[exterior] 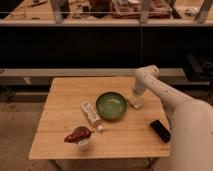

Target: Wipe the white sponge on the table

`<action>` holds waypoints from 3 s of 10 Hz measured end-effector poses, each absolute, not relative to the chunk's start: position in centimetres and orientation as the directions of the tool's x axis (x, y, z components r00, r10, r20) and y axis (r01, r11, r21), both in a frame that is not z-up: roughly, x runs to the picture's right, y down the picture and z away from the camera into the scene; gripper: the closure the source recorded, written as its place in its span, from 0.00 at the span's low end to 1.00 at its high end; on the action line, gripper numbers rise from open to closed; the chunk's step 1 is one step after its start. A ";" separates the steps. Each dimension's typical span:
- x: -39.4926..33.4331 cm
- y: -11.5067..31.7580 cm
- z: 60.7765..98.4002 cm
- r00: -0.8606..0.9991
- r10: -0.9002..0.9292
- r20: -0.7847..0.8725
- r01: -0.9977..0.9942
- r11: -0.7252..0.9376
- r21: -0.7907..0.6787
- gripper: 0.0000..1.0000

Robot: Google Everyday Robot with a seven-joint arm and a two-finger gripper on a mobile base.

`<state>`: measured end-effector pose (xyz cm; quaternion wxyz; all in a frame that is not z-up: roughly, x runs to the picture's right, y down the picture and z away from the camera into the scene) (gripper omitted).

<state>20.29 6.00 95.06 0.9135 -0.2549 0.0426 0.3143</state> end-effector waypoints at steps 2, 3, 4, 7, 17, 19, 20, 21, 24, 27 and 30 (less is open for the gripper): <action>19.5 8.6 92.8 0.842 0.504 -0.192 -0.529 0.706 -0.471 1.00; 19.5 10.2 91.8 0.860 0.480 -0.175 -0.499 0.718 -0.485 1.00; 20.1 11.4 91.3 0.869 0.464 -0.172 -0.484 0.725 -0.491 1.00; 23.9 12.5 91.5 0.861 0.465 -0.205 -0.503 0.726 -0.469 1.00; 25.5 4.1 97.3 0.709 0.616 -0.342 -0.705 0.612 -0.359 1.00; 22.8 4.2 96.7 0.741 0.589 -0.322 -0.671 0.628 -0.395 1.00; 22.0 4.6 96.3 0.757 0.573 -0.312 -0.652 0.638 -0.410 1.00; 21.2 5.6 95.8 0.783 0.546 -0.300 -0.621 0.655 -0.429 1.00; 21.7 9.1 94.5 0.818 0.494 -0.296 -0.575 0.675 -0.462 1.00; 23.8 11.0 93.8 0.824 0.475 -0.309 -0.567 0.680 -0.465 1.00; 26.8 10.9 94.1 0.810 0.481 -0.337 -0.587 0.679 -0.442 1.00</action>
